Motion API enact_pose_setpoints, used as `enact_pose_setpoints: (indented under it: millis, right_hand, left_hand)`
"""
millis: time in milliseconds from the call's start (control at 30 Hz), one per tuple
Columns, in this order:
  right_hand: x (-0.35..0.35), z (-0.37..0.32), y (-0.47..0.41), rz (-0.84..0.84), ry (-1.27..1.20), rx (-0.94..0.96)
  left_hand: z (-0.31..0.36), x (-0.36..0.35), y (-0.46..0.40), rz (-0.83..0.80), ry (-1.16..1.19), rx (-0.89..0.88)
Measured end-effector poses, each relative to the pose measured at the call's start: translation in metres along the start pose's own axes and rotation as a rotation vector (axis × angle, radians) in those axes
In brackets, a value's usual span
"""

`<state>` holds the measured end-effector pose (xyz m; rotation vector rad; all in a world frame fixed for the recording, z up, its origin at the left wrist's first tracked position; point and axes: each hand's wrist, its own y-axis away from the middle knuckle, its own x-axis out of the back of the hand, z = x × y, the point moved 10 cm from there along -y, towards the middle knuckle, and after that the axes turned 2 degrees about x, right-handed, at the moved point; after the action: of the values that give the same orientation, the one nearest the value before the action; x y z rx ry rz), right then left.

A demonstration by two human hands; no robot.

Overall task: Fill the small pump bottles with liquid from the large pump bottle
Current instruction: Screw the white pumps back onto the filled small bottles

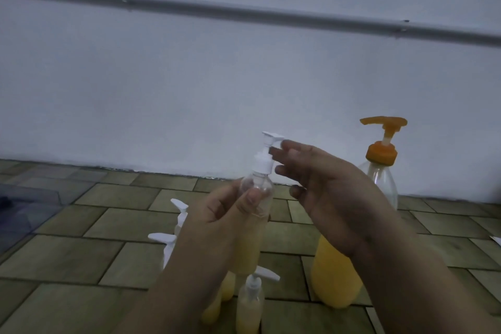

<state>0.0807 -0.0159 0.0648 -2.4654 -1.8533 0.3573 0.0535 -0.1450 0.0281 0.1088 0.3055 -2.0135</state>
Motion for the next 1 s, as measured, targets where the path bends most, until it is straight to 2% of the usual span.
enact_pose_setpoints:
  millis: [67, 167, 267, 400, 500, 633, 733, 833, 1000]
  right_hand:
    - [-0.003, 0.001, 0.000, 0.000, 0.044, 0.008]
    - [0.006, 0.003, 0.000, 0.062, -0.030, 0.000]
    - [-0.002, 0.005, 0.001, -0.005, 0.015, -0.027]
    - [0.003, -0.001, 0.002, 0.075, 0.074, 0.017]
    - [-0.004, 0.001, 0.004, 0.007, 0.110, -0.008]
    - [0.003, 0.002, 0.005, 0.087, 0.170, 0.021]
    - [-0.004, 0.001, 0.007, 0.002, 0.192, 0.023]
    - [-0.007, -0.004, 0.010, -0.008, 0.167, 0.054]
    - [0.005, -0.003, 0.014, 0.165, 0.133, 0.108]
  left_hand:
    - [-0.002, -0.001, 0.001, 0.009, 0.021, 0.013]
    - [-0.006, -0.002, 0.002, 0.006, 0.046, 0.037]
    - [-0.008, -0.003, 0.003, -0.003, 0.029, 0.051]
    - [-0.006, -0.003, 0.002, 0.005, 0.001, 0.047]
    - [-0.004, -0.003, 0.001, -0.002, -0.030, 0.039]
    - [-0.005, -0.004, 0.001, -0.002, -0.053, 0.025]
    - [-0.010, -0.006, 0.000, -0.042, -0.074, 0.043]
    - [-0.004, -0.010, 0.001, -0.064, -0.121, -0.022]
    - [0.006, -0.012, 0.003, 0.050, -0.232, -0.194]
